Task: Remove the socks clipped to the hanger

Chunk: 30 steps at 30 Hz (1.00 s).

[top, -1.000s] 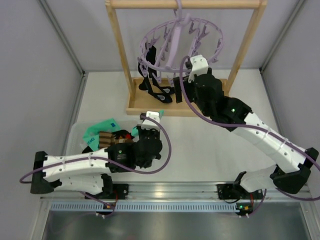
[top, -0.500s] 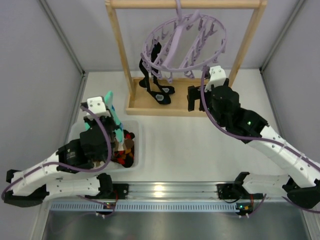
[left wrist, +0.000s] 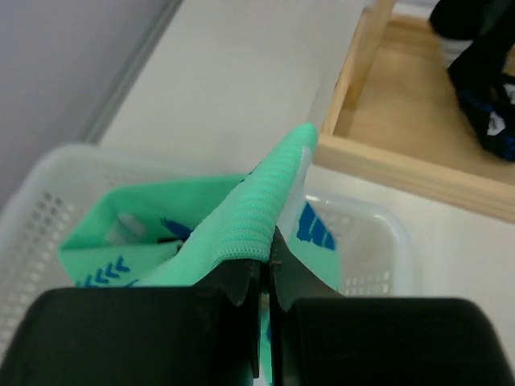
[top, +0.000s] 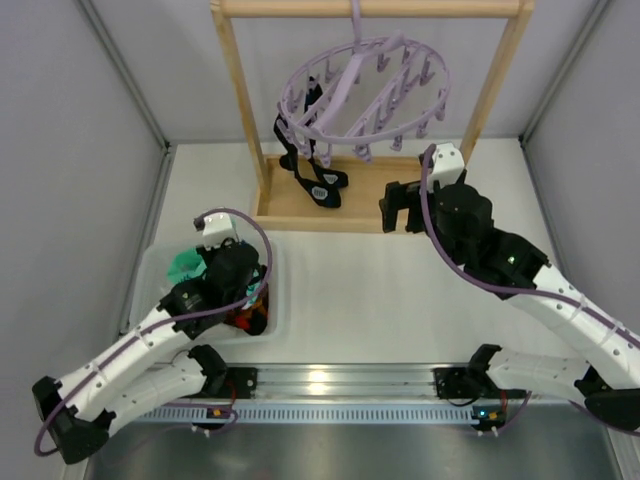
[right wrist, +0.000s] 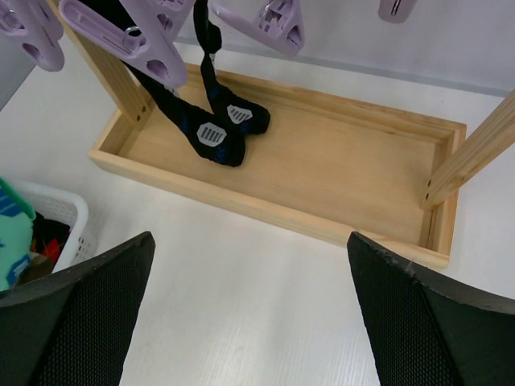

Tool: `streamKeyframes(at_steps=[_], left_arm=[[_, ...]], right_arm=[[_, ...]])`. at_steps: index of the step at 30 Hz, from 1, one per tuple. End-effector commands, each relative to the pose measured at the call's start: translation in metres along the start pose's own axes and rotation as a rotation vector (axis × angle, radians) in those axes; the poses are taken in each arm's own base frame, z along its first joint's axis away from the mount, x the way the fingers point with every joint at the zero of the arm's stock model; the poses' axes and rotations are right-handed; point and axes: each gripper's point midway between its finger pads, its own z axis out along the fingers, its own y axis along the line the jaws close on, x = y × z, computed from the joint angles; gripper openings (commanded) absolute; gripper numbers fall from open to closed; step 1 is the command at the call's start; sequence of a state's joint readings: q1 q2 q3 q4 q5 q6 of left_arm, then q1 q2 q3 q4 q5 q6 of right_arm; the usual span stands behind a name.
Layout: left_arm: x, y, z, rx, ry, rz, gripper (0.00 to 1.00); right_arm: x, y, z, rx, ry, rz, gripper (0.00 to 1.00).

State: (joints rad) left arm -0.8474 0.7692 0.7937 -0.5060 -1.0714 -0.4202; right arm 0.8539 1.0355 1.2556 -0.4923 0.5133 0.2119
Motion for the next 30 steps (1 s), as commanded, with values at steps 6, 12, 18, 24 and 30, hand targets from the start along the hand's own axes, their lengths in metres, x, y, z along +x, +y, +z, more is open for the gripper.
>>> streamKeyframes(at_steps=[6, 12, 18, 24, 30], left_arm=[[0.123, 0.006, 0.014, -0.073, 0.248, -0.403, 0.0], [0.159, 0.017, 0.025, -0.182, 0.352, -0.377, 0.0], [0.189, 0.021, 0.03, -0.19, 0.449, -0.421, 0.06], [0.143, 0.009, 0.025, -0.053, 0.366, -0.47, 0.31], [0.107, 0.005, 0.015, 0.037, 0.306, -0.507, 0.84]], right_arm=[[0.001, 0.0, -0.001, -0.02, -0.032, 0.035, 0.99], [0.014, 0.005, 0.005, -0.043, -0.013, 0.041, 1.0], [0.025, 0.009, 0.008, -0.056, 0.011, 0.041, 0.99], [0.023, 0.005, 0.004, -0.048, 0.006, 0.038, 1.0], [0.022, 0.001, 0.003, -0.033, 0.003, 0.036, 0.99]])
